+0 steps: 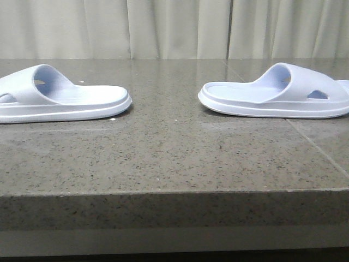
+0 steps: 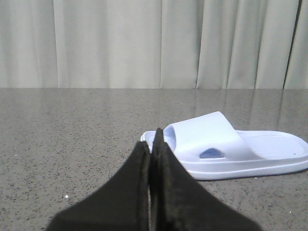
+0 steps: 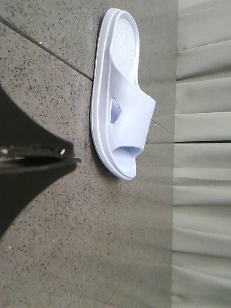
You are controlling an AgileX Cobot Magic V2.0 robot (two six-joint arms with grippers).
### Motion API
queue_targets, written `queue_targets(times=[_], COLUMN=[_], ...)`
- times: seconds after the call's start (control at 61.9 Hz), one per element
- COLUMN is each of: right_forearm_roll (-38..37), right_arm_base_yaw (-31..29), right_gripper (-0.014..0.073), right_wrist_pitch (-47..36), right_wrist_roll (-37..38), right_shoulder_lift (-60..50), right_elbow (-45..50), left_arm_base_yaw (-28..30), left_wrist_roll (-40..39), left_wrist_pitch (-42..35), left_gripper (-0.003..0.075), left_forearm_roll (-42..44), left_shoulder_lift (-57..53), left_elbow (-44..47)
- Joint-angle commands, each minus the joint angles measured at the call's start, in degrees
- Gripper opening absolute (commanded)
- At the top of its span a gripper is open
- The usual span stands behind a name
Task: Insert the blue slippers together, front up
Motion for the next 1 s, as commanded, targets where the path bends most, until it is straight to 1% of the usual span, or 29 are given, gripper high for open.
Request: queue_targets(times=[0.0, 0.178, 0.291, 0.388, 0.501, 0.614, 0.711, 0.825, 0.905, 0.986], right_forearm_roll=[-0.62, 0.02, 1.58, 2.05, 2.05, 2.00, 1.96, 1.87, 1.69, 0.45], right_arm_base_yaw=[-0.32, -0.32, -0.32, -0.32, -0.32, -0.32, -0.32, -0.32, -0.32, -0.32], right_gripper=[-0.0066, -0.0066, -0.0066, -0.0066, -0.0066, -0.0066, -0.0066, -0.0066, -0.0066, -0.0066], right_wrist_pitch=[-4.93, -4.89, -3.16, -1.31, 2.21, 5.66, 9.44, 13.01, 15.19, 16.44], right_wrist_roll=[0.04, 0.04, 0.04, 0.04, 0.04, 0.04, -0.02, -0.02, -0.02, -0.02], right_shoulder_lift=[-0.97, -0.97, -0.97, -0.92, -0.33, 2.30, 6.32, 11.75, 15.84, 19.32], right_elbow=[-0.18, -0.68, -3.68, -7.36, -13.87, -20.69, -26.84, -31.65, -33.69, -34.10], left_arm_base_yaw=[-0.34, -0.34, -0.34, -0.34, -0.34, -0.34, -0.34, -0.34, -0.34, -0.34], left_wrist_roll=[-0.59, -0.59, -0.59, -0.59, -0.59, -0.59, -0.59, -0.59, -0.59, -0.59], left_wrist_pitch=[-4.87, -7.32, -6.41, -2.89, 1.84, 8.46, 15.49, 22.17, 26.48, 28.04], left_gripper=[-0.0020, -0.0020, -0.0020, -0.0020, -0.0020, -0.0020, -0.0020, -0.0020, -0.0020, -0.0020], left_forearm_roll=[0.11, 0.11, -0.01, -0.11, -0.11, -0.11, -0.11, -0.11, -0.01, -0.01], left_shoulder_lift=[-0.89, -0.89, -0.89, -0.78, -0.28, 1.95, 5.51, 11.31, 15.46, 19.20], left_elbow=[0.34, -0.01, -3.36, -8.36, -15.05, -22.38, -29.60, -36.08, -39.47, -40.82])
